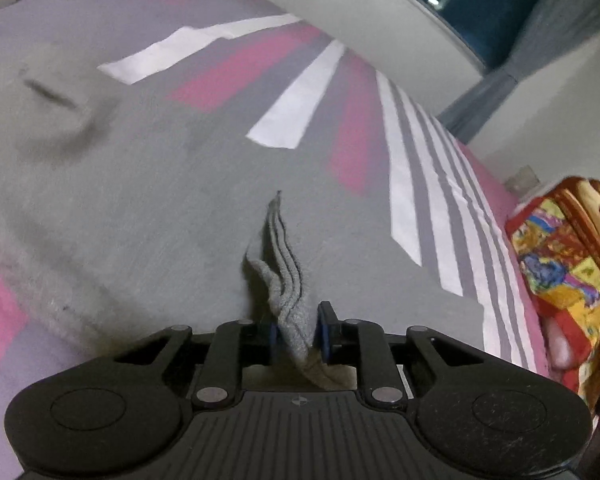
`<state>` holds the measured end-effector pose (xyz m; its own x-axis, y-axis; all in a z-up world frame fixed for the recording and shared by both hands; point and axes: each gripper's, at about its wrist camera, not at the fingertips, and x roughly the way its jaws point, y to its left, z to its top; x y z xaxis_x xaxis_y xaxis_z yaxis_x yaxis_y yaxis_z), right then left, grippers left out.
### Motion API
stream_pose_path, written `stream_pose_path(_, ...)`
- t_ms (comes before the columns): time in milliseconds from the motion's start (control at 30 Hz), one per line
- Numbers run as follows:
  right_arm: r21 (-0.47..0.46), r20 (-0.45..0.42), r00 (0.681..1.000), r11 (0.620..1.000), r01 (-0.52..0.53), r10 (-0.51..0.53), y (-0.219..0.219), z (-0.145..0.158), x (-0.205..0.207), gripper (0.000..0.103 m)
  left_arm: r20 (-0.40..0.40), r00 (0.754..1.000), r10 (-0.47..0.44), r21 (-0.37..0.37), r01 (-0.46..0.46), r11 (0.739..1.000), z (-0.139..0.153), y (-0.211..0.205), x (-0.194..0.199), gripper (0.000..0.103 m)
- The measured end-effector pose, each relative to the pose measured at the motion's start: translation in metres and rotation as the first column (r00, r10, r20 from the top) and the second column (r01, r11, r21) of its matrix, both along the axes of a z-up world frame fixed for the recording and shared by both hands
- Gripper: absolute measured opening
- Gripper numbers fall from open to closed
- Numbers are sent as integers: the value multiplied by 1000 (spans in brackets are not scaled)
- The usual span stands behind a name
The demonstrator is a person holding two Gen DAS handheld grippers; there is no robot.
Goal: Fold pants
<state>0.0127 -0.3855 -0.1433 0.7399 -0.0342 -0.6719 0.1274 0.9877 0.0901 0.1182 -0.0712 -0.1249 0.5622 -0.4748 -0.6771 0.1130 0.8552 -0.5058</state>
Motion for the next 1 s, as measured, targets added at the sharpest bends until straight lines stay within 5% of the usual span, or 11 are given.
stream_pose_path(100,-20,-117,991,998,-64,61,8,-23,12,56,-97,995,-17,84,25,996,-22,-5,9,22)
stream_pose_path(267,-26,-108,992,997,-69,66,10,-18,7,56,-129,992,7,27,-3,1000,-22,7,13,28)
stream_pose_path(400,10,-54,997,999,-52,53,12,-9,1,58,-95,995,37,55,-32,998,-8,22,7,46)
stream_pose_path(667,37,8,995,994,-100,99,45,4,8,58,-110,986,122,29,-120,992,-11,58,-10,46)
stream_pose_path(1000,-37,-113,983,988,-151,146,72,-19,26,62,-141,965,221,105,-207,973,-19,93,-16,46)
